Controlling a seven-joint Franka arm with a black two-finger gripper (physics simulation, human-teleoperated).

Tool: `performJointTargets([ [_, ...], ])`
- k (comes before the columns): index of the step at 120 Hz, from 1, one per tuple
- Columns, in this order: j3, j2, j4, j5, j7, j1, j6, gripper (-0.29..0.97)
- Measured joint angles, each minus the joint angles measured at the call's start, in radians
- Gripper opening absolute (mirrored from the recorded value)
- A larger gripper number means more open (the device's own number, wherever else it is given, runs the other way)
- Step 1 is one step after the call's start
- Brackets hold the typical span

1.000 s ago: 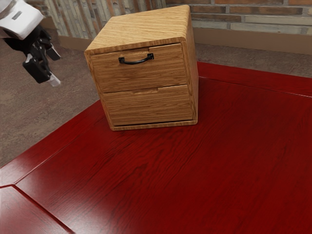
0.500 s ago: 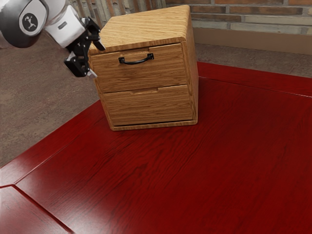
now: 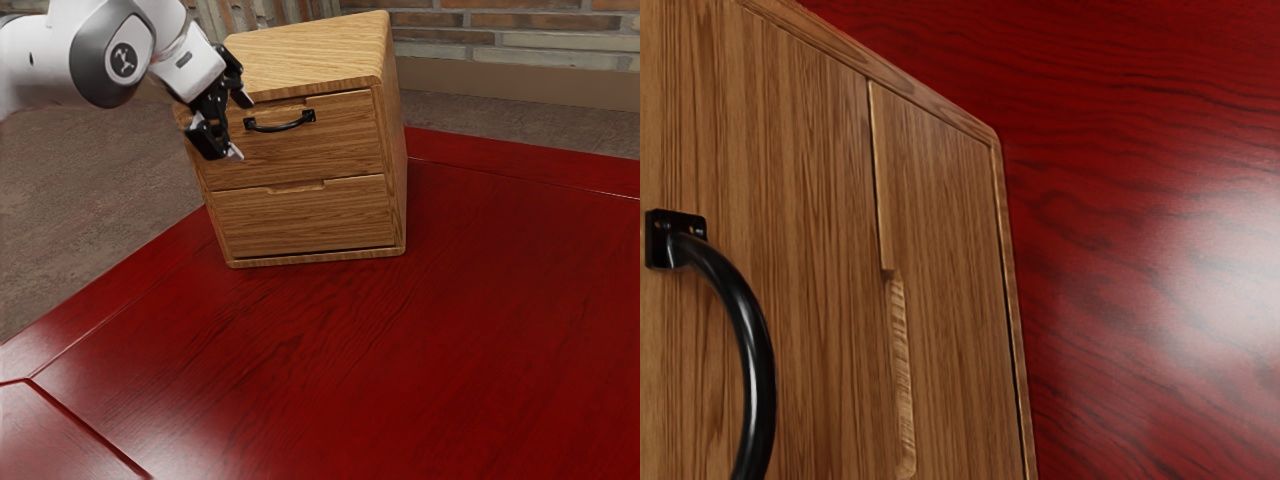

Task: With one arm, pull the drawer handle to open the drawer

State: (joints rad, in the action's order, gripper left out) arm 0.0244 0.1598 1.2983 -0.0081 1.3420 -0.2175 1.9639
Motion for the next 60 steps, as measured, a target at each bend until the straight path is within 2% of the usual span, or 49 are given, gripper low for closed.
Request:
performJointTargets([
  [18,0.000,0.029,0.001,-0.003,-0.041,0.011,0.002,0.68],
  [34,-0.005,0.089,-0.075,-0.001,-0.068,0.008,0.004,0.68],
  [60,-0.003,0.149,-0.116,-0.002,-0.102,0.009,0.005,0.68],
])
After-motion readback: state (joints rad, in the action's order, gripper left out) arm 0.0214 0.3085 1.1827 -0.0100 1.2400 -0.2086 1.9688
